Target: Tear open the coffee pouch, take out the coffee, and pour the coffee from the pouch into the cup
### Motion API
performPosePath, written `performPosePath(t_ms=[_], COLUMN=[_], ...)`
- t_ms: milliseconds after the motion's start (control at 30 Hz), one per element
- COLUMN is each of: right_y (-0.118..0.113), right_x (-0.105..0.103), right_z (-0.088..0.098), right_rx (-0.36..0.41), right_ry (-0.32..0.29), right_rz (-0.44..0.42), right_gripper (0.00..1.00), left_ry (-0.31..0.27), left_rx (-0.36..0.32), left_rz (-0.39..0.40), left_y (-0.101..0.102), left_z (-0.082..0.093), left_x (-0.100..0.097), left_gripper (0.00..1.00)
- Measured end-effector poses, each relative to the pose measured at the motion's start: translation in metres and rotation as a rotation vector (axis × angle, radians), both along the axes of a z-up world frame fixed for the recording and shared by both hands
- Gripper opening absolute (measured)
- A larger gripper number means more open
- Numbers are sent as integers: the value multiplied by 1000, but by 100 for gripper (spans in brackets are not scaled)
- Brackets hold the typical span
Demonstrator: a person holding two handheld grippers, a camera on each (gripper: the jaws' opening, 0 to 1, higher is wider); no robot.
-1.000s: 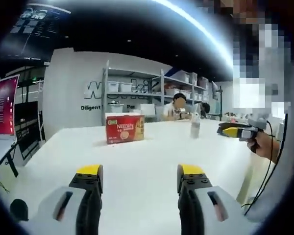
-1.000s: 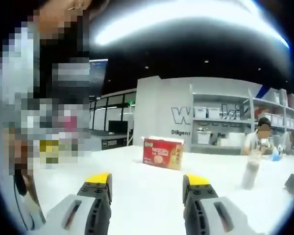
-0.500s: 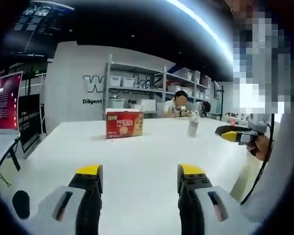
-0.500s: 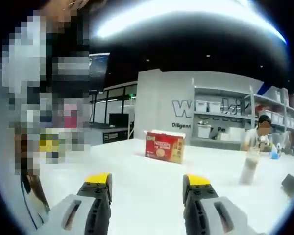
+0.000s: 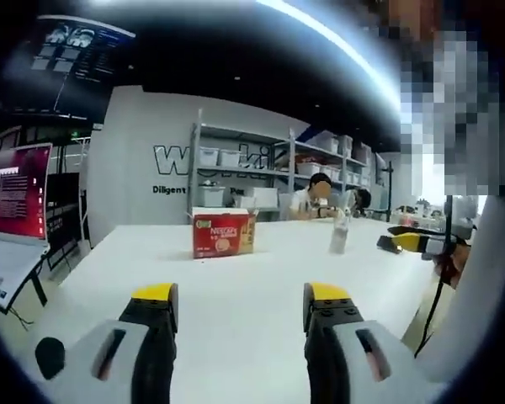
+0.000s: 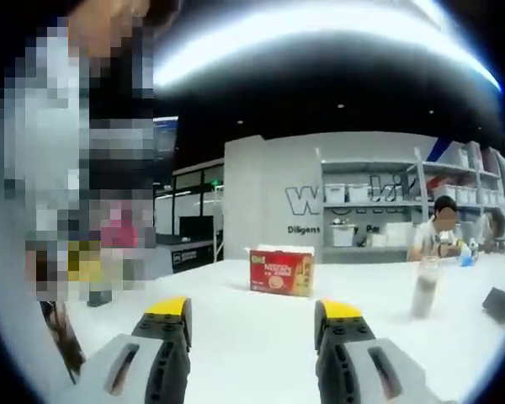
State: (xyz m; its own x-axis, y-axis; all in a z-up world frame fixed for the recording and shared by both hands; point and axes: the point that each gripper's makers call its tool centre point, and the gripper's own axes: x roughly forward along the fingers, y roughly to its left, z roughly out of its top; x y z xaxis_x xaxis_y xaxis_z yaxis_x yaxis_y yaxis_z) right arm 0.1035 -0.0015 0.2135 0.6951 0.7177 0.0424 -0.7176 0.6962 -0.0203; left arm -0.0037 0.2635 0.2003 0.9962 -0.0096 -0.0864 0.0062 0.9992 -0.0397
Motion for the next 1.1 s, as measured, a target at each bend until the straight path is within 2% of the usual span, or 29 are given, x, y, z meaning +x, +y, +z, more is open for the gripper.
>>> performPosePath(t_ms=[200, 300, 533, 633, 700, 800, 833, 900, 933, 967, 1000, 1100], right_y=[-5, -9, -17, -23, -25, -27, -21, -20, -20, -35, -38, -39], right_x=[3, 5, 11, 15, 15, 17, 20, 20, 21, 12, 10, 10], right_z=[7, 10, 10, 8, 10, 12, 23, 26, 28, 16, 14, 7], right_rx=[8, 12, 54, 87, 95, 105, 107, 113, 112, 129, 135, 161], right_ry=[-21, -40, -72, -68, -78, -93, -94, -103, -110, -122, -127, -143], right_rz=[-28, -52, -98, -125, -135, -151, -154, -156, -158, -163, -166, -170], right_gripper=[62, 62, 62, 62, 62, 62, 62, 62, 63, 63, 63, 63], left_ry=[-17, -46, -73, -108, -121, -131, -132, -138, -161, -170, -190, -209], left_rx=[68, 77, 113, 96, 114, 103, 97, 97, 85, 80, 71, 76], left_rz=[12, 25, 59, 82, 105, 132, 134, 141, 148, 149, 161, 182], left_y=[-1, 3, 10, 18, 24, 33, 35, 38, 39, 40, 32, 36], left_z=[8, 15, 15, 21, 23, 23, 22, 21, 23, 24, 32, 30], left_x=[0, -2, -5, -11, -15, -19, -20, -21, -22, -22, -9, -5], left_gripper=[62, 62, 61, 61, 61, 61, 61, 61, 62, 62, 62, 63])
